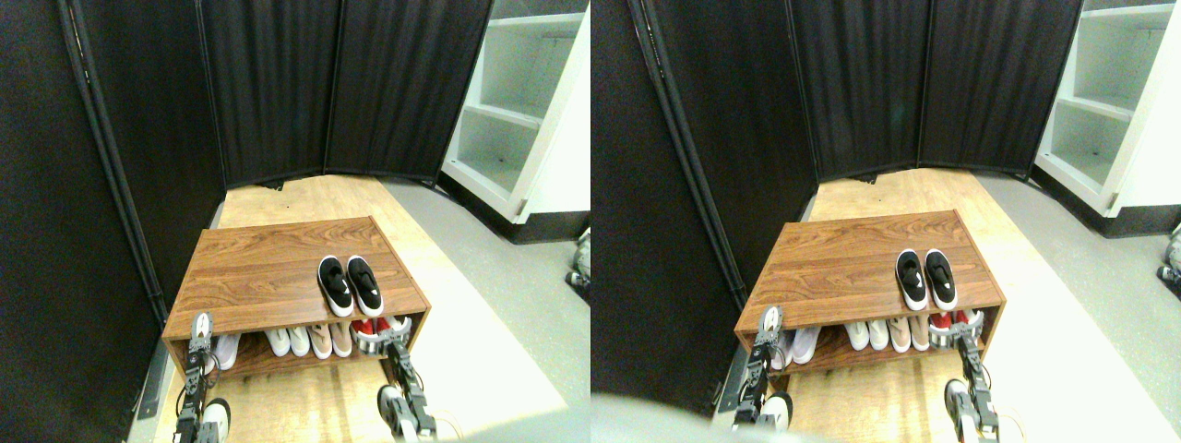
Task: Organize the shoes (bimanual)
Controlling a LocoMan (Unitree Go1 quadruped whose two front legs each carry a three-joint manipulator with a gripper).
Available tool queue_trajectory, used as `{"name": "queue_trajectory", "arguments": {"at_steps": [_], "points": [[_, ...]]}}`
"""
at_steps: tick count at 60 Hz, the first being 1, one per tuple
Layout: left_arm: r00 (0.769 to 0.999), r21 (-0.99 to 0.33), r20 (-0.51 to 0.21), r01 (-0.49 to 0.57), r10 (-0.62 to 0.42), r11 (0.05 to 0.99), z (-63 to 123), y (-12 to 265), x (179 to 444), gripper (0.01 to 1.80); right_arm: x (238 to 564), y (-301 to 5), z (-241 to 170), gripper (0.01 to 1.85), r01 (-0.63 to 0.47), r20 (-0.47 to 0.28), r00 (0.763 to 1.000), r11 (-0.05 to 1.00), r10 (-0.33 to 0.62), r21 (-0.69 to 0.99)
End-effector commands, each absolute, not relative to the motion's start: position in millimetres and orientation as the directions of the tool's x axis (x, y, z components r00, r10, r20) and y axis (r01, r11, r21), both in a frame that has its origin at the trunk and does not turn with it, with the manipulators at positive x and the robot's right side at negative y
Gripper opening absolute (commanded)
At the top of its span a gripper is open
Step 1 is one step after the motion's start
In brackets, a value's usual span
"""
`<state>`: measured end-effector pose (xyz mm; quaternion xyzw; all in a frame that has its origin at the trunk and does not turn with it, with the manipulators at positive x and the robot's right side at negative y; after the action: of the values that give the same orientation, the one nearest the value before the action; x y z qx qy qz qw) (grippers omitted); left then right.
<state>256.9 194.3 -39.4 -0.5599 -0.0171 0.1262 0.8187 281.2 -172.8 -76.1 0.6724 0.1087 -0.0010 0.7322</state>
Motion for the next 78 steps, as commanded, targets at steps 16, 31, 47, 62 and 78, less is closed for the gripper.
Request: {"name": "queue_trajectory", "arguments": {"at_steps": [16,31,47,62,78], "points": [[0.978,-0.928,-0.045,-0.117,0.206,0.353,-30.1,195,256,0.01,254,-193,-24,0.10,0.019,-0.009,0.999,0.288,-0.036,0.957],[0.976,-0.932,-0.043,-0.117,0.215,0.342,-28.1,197,256,0.01,264,-222,5,0.01,-0.023,0.073,0.993,0.458,-0.092,0.889],[0.977,-0.928,-0.039,-0.113,0.211,0.354,-30.4,199,256,0.01,310,-243,1,0.01,0.007,0.044,0.993,0.420,-0.110,0.907],[0.979,-0.925,-0.034,-0.107,0.202,0.363,-31.9,202,257,0.01,345,-251,-28,0.01,0.110,-0.054,0.984,0.335,-0.172,0.936],[0.969,-0.923,-0.043,-0.131,0.243,0.360,-33.2,203,257,0.01,353,-238,-55,0.01,0.193,-0.144,0.973,0.294,-0.180,0.936]]}}
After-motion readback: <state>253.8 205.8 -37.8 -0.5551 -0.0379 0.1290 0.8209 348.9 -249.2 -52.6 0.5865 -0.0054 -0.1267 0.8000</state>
